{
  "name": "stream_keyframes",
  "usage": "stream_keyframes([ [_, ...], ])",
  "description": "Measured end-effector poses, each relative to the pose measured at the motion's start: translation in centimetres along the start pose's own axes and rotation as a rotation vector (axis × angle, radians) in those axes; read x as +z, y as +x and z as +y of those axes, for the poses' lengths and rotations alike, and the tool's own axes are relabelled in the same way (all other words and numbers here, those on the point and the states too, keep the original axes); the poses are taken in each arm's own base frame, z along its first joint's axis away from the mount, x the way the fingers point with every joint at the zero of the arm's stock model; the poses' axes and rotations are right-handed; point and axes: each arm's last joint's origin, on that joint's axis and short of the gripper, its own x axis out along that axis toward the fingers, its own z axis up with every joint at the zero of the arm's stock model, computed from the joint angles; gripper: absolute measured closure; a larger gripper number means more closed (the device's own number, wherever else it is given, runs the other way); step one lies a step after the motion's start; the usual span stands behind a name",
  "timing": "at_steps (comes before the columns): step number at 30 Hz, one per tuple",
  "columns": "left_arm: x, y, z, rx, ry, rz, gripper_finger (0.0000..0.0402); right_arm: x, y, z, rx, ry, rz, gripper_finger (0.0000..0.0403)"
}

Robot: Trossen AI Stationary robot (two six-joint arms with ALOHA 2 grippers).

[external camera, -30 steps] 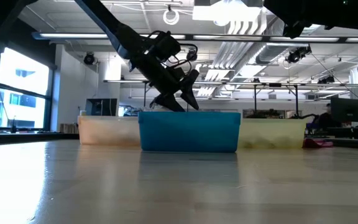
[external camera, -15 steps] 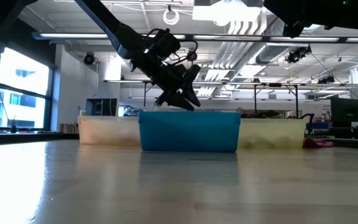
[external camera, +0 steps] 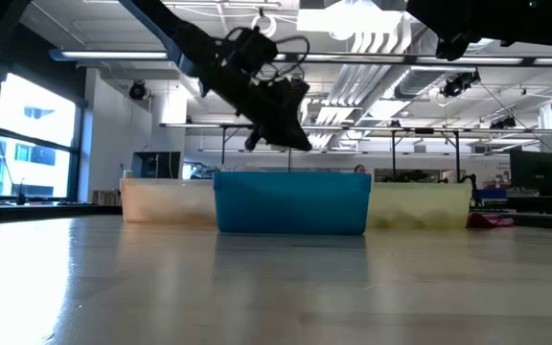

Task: Pick & Place Toothbrushes
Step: Return to Home Position

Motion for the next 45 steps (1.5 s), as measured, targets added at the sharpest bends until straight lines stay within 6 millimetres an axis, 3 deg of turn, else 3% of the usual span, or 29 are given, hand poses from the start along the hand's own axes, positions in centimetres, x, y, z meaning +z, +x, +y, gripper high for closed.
stream_keyframes([
  [4, 1.1, -2.1, -2.0, -0.020, 0.128, -0.029, 0.0398, -0.1, 0.0, 0.0, -0.008, 0.022, 0.012, 0.0400],
  [9, 1.4, -4.6, -3.8, -0.055, 0.245, -0.038, 0.0396, -0.6, 0.0, -0.2, -0.060, 0.055, 0.059, 0.0400],
  [15, -1.3, -6.8, -4.3, -0.091, 0.271, -0.072, 0.0400, -0.9, -0.1, -0.2, -0.069, 0.073, 0.097, 0.0400],
  [22, -4.1, -11.9, -5.1, -0.135, 0.363, -0.173, 0.0401, -1.1, -0.1, -0.2, -0.074, 0.082, 0.120, 0.0400],
  [31, -7.3, -19.1, -4.8, -0.150, 0.448, -0.326, 0.0401, -1.2, -0.1, -0.2, -0.077, 0.082, 0.128, 0.0400],
  [45, -11.2, -26.3, -2.3, -0.156, 0.468, -0.509, 0.0401, -1.3, -0.1, -0.2, -0.078, 0.082, 0.132, 0.0400],
])
